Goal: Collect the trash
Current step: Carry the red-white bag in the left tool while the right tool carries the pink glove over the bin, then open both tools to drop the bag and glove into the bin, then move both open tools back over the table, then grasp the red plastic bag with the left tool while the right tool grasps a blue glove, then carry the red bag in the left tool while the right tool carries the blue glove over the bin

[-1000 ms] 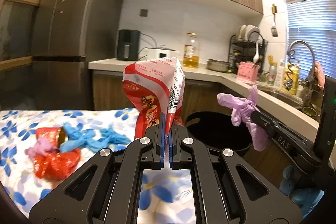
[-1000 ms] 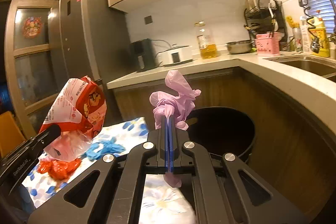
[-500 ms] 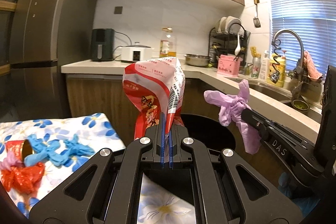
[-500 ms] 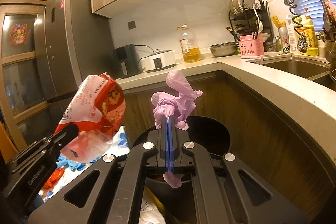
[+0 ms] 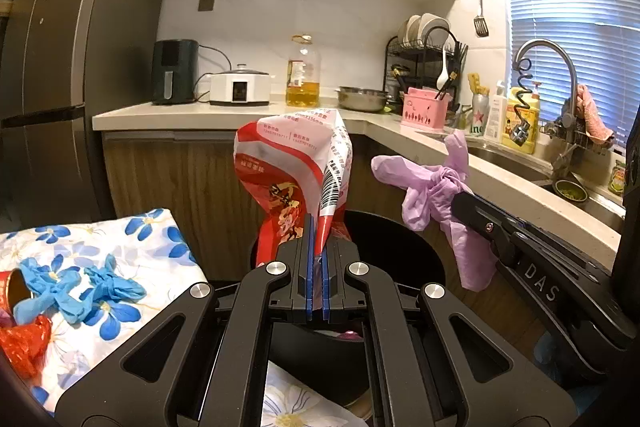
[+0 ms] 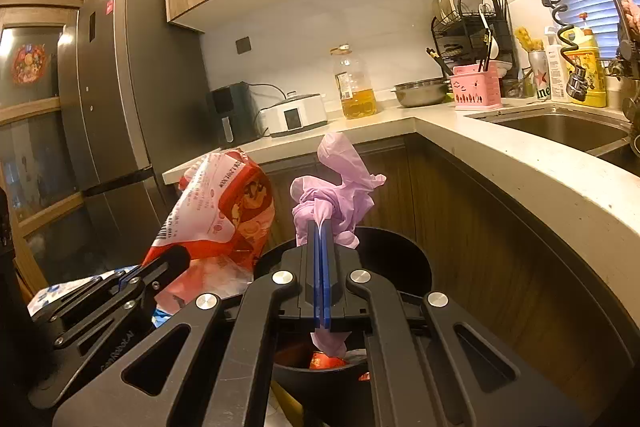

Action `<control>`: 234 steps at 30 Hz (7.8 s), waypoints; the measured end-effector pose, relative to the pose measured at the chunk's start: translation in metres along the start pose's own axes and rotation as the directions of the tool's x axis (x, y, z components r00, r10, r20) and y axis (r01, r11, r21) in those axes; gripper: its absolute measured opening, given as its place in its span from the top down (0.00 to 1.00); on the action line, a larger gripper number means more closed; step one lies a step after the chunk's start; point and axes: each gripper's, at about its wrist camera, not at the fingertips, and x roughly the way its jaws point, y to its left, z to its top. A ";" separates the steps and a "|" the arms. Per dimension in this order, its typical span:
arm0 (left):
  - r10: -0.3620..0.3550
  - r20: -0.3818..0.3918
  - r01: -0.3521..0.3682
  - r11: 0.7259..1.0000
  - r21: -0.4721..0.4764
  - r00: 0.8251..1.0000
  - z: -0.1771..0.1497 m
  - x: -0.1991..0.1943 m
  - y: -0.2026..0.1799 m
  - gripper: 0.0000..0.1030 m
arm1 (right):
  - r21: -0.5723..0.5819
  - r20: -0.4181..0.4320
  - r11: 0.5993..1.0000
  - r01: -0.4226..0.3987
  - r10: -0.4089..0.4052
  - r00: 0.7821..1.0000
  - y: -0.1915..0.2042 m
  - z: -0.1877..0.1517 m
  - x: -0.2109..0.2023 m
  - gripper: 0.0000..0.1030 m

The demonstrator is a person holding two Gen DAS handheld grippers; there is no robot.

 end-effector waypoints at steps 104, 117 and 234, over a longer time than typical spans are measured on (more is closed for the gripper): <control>0.560 -0.056 -0.549 0.781 -0.299 0.827 -0.090 -0.187 0.246 0.23 | -0.070 -0.479 0.964 -0.258 0.194 0.856 0.252 -0.131 0.194 0.98; 0.482 -0.150 -0.505 0.811 -0.297 0.863 -0.106 -0.168 0.245 0.38 | -0.012 -0.251 0.954 -0.301 0.288 0.924 0.224 -0.084 0.107 0.98; 0.024 -0.004 -0.024 0.997 -0.070 1.000 0.031 0.000 0.015 0.93 | 0.000 0.059 0.999 -0.050 0.050 0.997 0.014 0.024 -0.007 0.99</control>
